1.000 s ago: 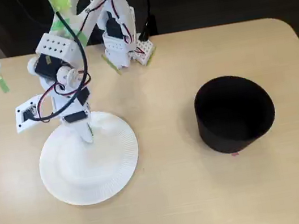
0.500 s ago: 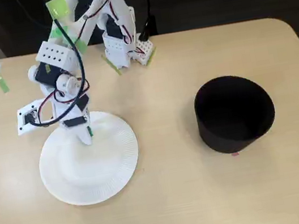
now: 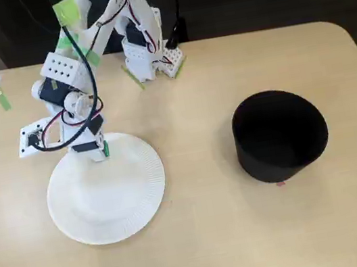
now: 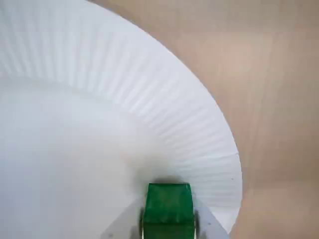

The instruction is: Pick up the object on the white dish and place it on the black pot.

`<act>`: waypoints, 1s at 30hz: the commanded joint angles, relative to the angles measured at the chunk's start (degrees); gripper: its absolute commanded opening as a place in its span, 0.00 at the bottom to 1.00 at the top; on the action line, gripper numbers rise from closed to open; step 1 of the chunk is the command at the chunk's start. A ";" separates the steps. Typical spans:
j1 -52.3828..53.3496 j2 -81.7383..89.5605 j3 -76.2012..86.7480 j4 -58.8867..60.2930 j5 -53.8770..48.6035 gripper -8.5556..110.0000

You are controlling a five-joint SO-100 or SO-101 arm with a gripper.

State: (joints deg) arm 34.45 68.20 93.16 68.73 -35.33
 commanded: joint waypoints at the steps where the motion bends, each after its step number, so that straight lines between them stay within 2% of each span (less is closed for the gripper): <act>1: -0.88 3.78 -1.32 0.26 1.05 0.07; 8: -4.66 21.53 -1.32 -4.57 10.37 0.07; 17: -16.70 43.68 -0.70 -14.77 27.60 0.07; 21: -28.56 49.39 -0.53 -18.19 31.64 0.07; 26: -48.16 51.42 0.35 -20.65 32.96 0.07; 30: -60.56 54.84 11.69 -29.88 35.24 0.07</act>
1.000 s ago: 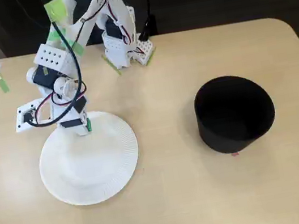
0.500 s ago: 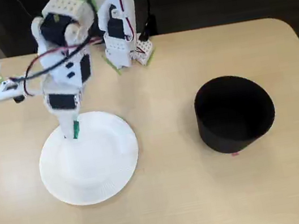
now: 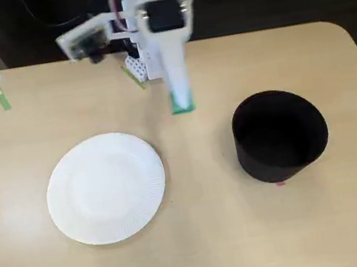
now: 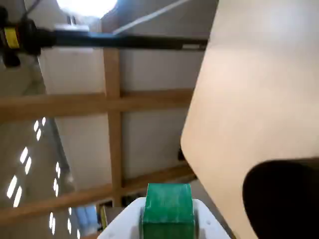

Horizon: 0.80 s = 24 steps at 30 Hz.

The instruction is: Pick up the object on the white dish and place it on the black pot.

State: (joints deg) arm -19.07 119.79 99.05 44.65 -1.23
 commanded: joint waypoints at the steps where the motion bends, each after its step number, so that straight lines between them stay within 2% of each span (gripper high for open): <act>1: -9.05 4.57 9.76 -8.70 1.85 0.07; 5: -14.24 8.00 22.41 -14.94 3.25 0.07; 10: -16.26 7.12 29.53 -17.84 1.93 0.07; 24: -15.91 -2.72 29.79 -18.46 -4.48 0.07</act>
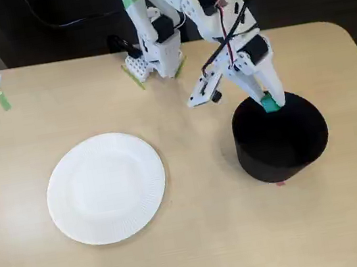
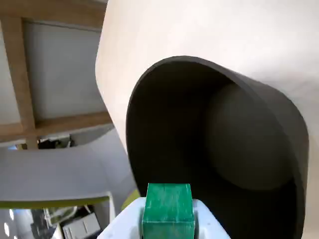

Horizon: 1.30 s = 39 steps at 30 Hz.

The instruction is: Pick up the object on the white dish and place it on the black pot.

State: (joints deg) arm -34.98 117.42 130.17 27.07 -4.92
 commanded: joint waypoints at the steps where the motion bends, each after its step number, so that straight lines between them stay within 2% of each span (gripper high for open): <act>1: 0.00 -0.88 -1.32 -0.88 -0.97 0.07; 4: 0.00 -2.20 -1.32 -0.88 -2.02 0.07; 9: 0.09 -2.55 -1.76 0.79 -6.33 0.31; 12: 0.62 -2.81 -3.60 3.25 -7.73 0.35; 15: 1.23 -3.25 -6.15 5.89 -9.05 0.32; 18: 2.20 -3.34 -9.05 8.00 -8.53 0.11; 19: 2.55 -3.34 -10.81 9.93 -9.05 0.07; 23: 5.89 -3.25 -20.39 20.30 -10.90 0.07; 27: 13.62 -0.18 -26.28 27.33 -9.14 0.07; 33: 29.18 8.09 -24.35 35.33 -5.01 0.07; 39: 38.23 21.71 -11.78 37.53 -2.64 0.07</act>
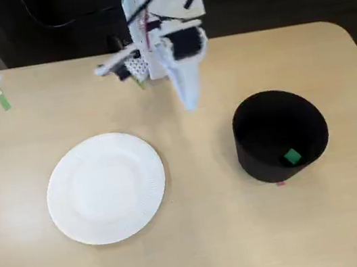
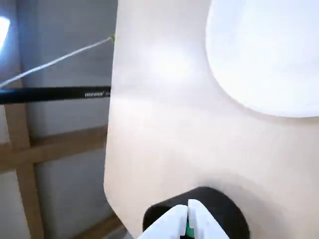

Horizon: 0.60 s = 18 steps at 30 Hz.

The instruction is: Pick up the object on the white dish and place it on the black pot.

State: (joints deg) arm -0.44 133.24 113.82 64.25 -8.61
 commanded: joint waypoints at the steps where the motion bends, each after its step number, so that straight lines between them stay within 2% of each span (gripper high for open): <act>1: 4.66 9.49 7.82 0.18 1.67 0.07; 6: 6.59 25.22 20.39 1.23 3.96 0.07; 18: 1.23 46.76 40.34 1.76 4.75 0.07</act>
State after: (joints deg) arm 1.76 177.28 152.49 66.27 -4.31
